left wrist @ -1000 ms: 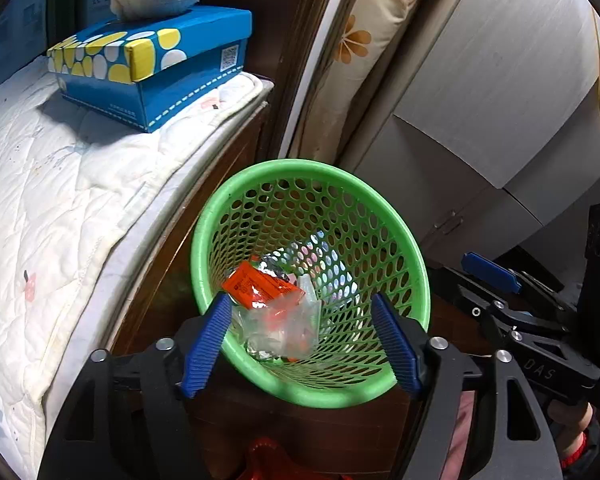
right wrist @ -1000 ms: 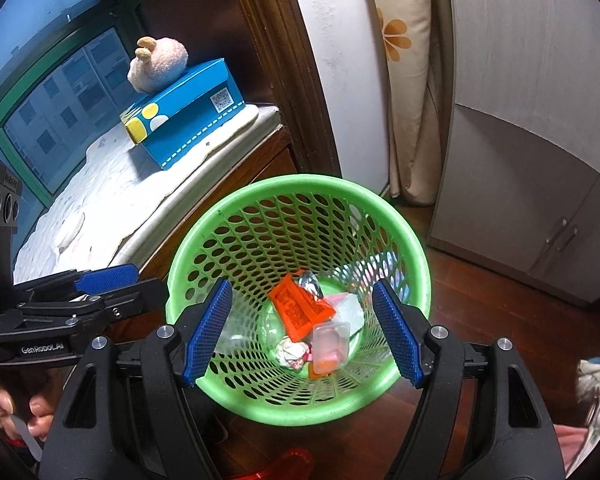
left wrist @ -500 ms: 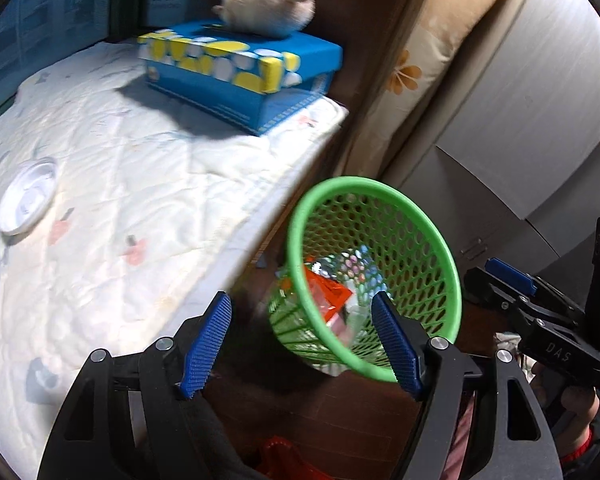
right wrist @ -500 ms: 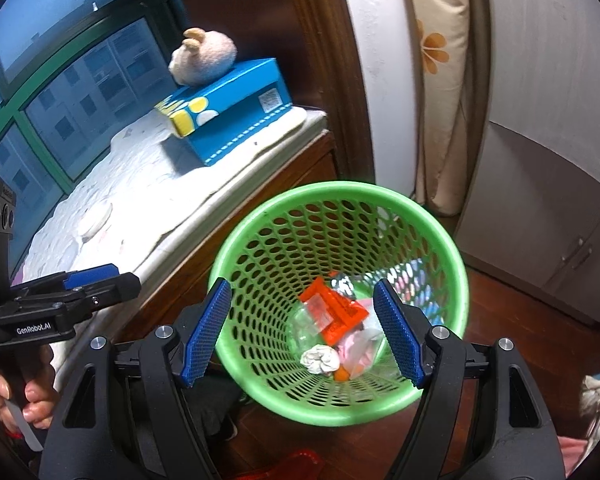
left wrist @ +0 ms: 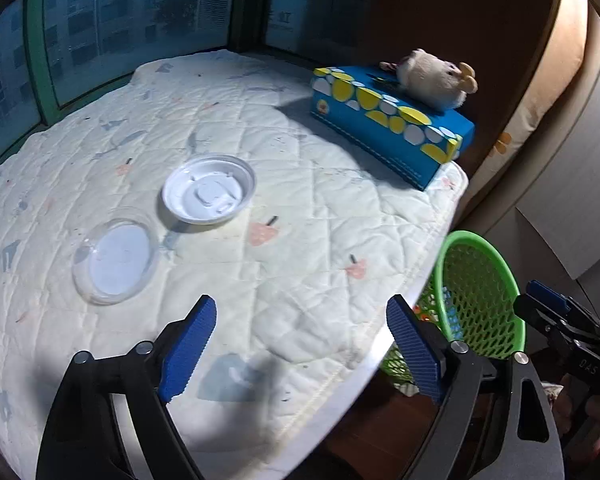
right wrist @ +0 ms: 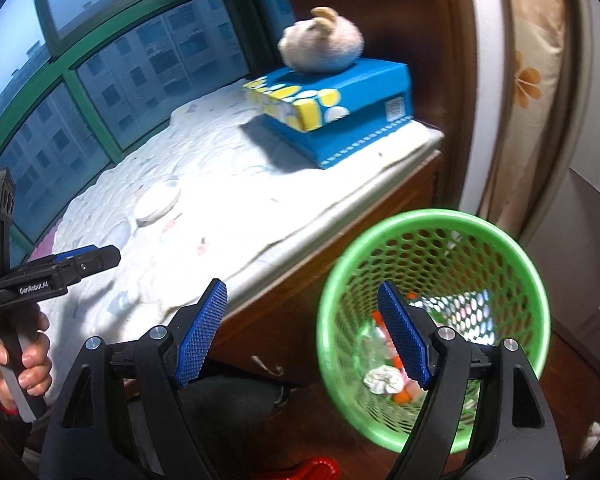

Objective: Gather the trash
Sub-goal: 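Move both open grippers back over the mattress toward the two lids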

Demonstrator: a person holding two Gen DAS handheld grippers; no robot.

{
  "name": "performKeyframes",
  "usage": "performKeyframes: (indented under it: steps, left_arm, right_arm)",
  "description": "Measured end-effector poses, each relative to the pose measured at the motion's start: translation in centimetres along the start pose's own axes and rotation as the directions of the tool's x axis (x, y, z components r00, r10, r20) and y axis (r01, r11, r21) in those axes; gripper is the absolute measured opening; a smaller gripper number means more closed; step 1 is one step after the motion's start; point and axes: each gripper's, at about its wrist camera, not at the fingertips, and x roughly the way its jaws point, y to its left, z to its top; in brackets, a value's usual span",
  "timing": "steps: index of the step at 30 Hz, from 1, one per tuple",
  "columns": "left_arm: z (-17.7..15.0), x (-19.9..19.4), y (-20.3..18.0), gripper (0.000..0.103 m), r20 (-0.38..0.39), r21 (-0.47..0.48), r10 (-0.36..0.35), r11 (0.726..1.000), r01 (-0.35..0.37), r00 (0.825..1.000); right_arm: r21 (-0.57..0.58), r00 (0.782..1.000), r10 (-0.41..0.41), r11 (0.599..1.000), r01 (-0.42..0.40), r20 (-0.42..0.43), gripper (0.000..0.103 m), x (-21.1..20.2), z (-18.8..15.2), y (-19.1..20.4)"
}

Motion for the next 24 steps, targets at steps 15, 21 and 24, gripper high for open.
performKeyframes:
  steps: [15,21,24]
  left_arm:
    - [0.6,1.9,11.1,0.095,-0.027,-0.018,0.155,0.988,-0.155,0.988]
    - [0.7,3.9,13.1,0.095,-0.059,-0.004,0.170,0.985,-0.171,0.984]
    - [0.8,4.4,13.9,0.095,-0.067,-0.011,0.164,0.986,-0.165,0.984]
  right_arm:
    - [-0.118,0.995,0.093,0.988,-0.096,-0.031,0.081,4.0,3.0,7.7]
    - [-0.146,0.993,0.106,0.983,-0.113,-0.052,0.081,5.6,3.7,9.5]
    - [-0.159,0.992,0.111,0.980,-0.120,-0.065,0.081,6.5,4.1,10.3]
